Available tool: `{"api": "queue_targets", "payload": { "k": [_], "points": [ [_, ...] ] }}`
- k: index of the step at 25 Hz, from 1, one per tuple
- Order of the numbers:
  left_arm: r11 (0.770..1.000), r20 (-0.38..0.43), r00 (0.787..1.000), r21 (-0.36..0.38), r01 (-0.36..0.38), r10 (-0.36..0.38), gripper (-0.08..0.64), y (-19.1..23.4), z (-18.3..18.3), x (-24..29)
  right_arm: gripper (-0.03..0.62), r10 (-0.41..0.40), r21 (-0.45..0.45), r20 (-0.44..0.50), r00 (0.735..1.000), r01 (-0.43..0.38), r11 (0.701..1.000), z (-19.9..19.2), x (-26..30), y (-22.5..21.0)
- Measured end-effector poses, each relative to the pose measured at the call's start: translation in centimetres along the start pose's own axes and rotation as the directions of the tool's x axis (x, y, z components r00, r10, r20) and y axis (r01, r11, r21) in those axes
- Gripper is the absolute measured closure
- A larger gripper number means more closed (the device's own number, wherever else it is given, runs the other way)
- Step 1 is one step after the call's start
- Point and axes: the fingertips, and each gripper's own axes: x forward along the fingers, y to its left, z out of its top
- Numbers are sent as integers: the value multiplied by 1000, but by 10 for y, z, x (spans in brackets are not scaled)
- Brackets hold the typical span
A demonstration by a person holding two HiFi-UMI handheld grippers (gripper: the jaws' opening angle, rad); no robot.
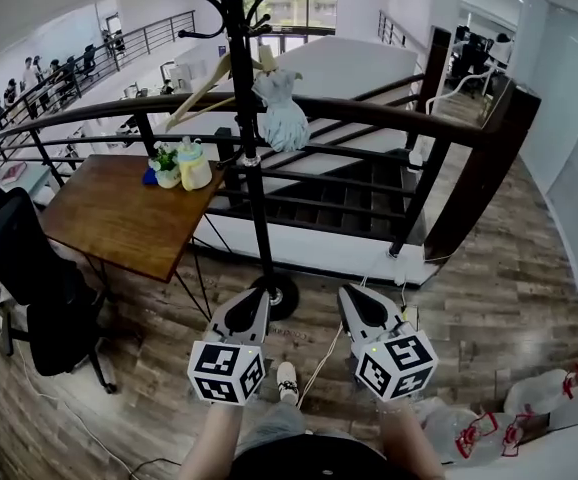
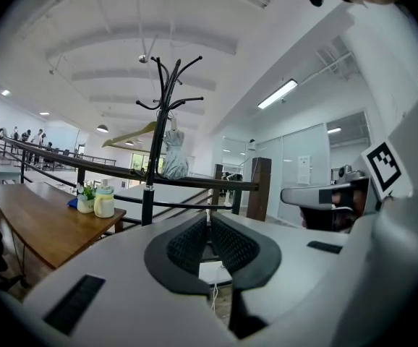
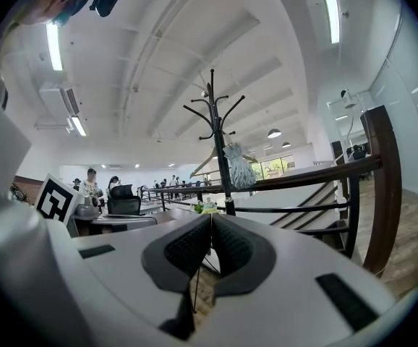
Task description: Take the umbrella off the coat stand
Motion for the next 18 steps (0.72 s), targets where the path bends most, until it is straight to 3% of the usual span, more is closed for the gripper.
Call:
{"api": "queue_targets", "payload": {
  "k": [10, 18],
  "points": [
    [1000, 50, 999, -7, 8, -8, 532, 69, 46, 99, 565, 0, -19, 25, 1000, 0, 1000, 34, 111, -50],
    [1000, 80, 997, 30, -4, 2, 532, 129, 77, 162, 565, -27, -35, 52, 998, 29, 999, 57, 193, -83]
  ]
}}
